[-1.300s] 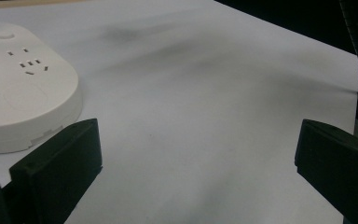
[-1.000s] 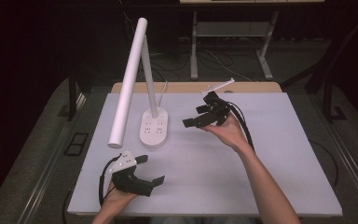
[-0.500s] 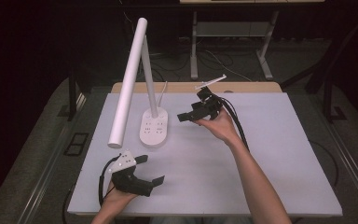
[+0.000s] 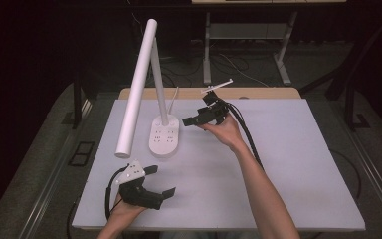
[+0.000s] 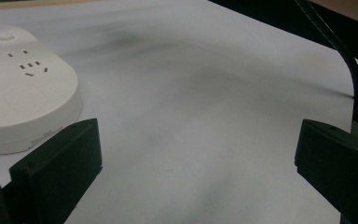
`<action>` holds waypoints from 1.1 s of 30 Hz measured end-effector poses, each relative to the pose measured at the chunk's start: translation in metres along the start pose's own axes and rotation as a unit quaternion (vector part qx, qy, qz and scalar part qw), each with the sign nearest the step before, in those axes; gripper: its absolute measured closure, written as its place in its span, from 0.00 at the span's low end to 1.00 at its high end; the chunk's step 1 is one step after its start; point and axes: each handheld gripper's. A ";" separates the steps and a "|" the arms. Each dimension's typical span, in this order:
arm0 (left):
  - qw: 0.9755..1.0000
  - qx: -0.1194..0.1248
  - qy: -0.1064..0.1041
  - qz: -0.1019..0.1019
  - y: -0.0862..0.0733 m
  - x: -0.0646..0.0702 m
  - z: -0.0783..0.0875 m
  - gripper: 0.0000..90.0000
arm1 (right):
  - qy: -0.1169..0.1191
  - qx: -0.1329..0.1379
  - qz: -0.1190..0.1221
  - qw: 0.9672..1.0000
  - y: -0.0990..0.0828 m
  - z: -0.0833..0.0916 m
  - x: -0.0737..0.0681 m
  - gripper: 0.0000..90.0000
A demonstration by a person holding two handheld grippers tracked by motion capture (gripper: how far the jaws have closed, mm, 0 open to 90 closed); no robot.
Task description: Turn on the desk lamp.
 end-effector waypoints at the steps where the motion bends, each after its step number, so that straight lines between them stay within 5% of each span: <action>1: 1.000 0.000 0.000 0.000 0.000 0.000 0.000 0.00 | 0.002 0.007 0.000 1.000 0.000 -0.002 0.001 0.08; 18: 1.000 0.002 -0.001 0.001 0.000 0.000 0.001 0.00 | 0.009 0.043 -0.022 0.999 0.008 -0.026 0.007 0.28; 33: 1.000 0.001 -0.001 -0.001 0.000 -0.001 0.001 0.00 | -0.003 0.033 -0.031 0.999 0.016 -0.051 0.009 0.52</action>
Point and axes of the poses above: each handheld gripper's, and its own axes: z roughly backward along the jaws, y roughly out of its top, x roughly to its right, and after that the axes turned 3 degrees about -y, right-handed
